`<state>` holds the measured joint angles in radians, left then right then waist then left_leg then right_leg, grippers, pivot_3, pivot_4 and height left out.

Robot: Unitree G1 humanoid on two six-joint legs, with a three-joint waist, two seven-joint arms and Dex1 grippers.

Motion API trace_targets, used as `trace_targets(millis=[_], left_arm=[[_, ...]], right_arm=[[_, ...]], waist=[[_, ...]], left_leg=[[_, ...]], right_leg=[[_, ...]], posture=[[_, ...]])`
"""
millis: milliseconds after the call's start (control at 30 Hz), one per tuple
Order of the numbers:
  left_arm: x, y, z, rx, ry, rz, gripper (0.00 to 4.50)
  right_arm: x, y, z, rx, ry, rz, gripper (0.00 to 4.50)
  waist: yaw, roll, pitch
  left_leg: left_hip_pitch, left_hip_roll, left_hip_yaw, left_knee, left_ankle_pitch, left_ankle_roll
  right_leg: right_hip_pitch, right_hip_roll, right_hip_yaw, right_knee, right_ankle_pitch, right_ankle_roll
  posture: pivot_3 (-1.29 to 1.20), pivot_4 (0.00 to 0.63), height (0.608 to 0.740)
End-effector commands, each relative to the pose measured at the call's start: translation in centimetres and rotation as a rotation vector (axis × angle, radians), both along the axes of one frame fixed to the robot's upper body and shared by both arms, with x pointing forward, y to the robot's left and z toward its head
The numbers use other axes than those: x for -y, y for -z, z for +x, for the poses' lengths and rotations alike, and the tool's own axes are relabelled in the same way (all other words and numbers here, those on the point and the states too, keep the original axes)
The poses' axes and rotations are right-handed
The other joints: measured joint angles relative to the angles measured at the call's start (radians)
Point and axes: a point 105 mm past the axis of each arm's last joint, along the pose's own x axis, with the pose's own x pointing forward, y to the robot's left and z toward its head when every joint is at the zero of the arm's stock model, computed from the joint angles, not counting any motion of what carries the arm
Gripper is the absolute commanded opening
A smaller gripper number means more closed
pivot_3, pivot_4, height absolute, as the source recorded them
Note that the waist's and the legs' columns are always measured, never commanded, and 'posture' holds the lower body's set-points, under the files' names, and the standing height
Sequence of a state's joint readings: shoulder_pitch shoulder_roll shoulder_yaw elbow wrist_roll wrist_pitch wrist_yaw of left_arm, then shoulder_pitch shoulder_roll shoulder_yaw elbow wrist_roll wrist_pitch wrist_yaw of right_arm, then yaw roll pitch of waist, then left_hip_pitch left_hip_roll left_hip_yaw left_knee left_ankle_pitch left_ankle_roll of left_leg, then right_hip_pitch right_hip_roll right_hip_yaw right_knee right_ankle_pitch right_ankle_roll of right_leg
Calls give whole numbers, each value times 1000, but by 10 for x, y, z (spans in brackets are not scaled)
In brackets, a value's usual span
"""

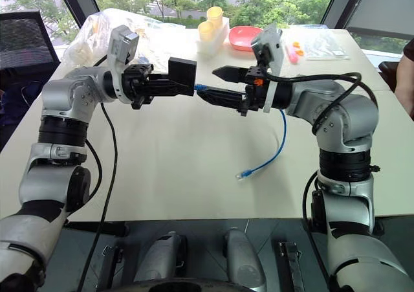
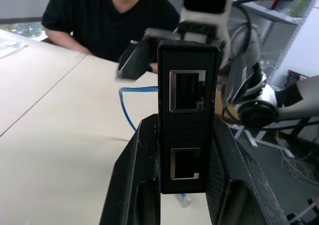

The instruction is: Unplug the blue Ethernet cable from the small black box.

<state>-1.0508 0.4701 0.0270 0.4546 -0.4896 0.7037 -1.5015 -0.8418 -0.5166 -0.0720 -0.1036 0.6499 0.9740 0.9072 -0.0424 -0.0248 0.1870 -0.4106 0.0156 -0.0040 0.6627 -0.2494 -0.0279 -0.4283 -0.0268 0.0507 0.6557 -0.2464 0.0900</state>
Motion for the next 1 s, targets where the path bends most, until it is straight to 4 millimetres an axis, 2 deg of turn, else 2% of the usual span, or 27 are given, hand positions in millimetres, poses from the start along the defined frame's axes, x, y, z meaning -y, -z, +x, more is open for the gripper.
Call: trace_targets(millis=[33,200,1000], left_arm=[[-2,-13,-6,39,13,-27,517],[-2,-12,-7,35,17,-20,517],[-4,-9,-6,16,11,-22,517]], right_arm=[[-3,-4,3,36,2,16,4406],[-3,-2,10,27,26,39,4406],[2,-3,15,25,51,86,4406]], waist=[[0,0,0],[-1,0,0],[0,0,0]], left_leg=[[0,0,0,0,0,0],[0,0,0,0,0,0],[0,0,0,0,0,0]], right_leg=[[0,0,0,0,0,0],[0,0,0,0,0,0],[0,0,0,-1,0,0]], posture=[[0,150,735],[0,150,735],[0,150,735]])
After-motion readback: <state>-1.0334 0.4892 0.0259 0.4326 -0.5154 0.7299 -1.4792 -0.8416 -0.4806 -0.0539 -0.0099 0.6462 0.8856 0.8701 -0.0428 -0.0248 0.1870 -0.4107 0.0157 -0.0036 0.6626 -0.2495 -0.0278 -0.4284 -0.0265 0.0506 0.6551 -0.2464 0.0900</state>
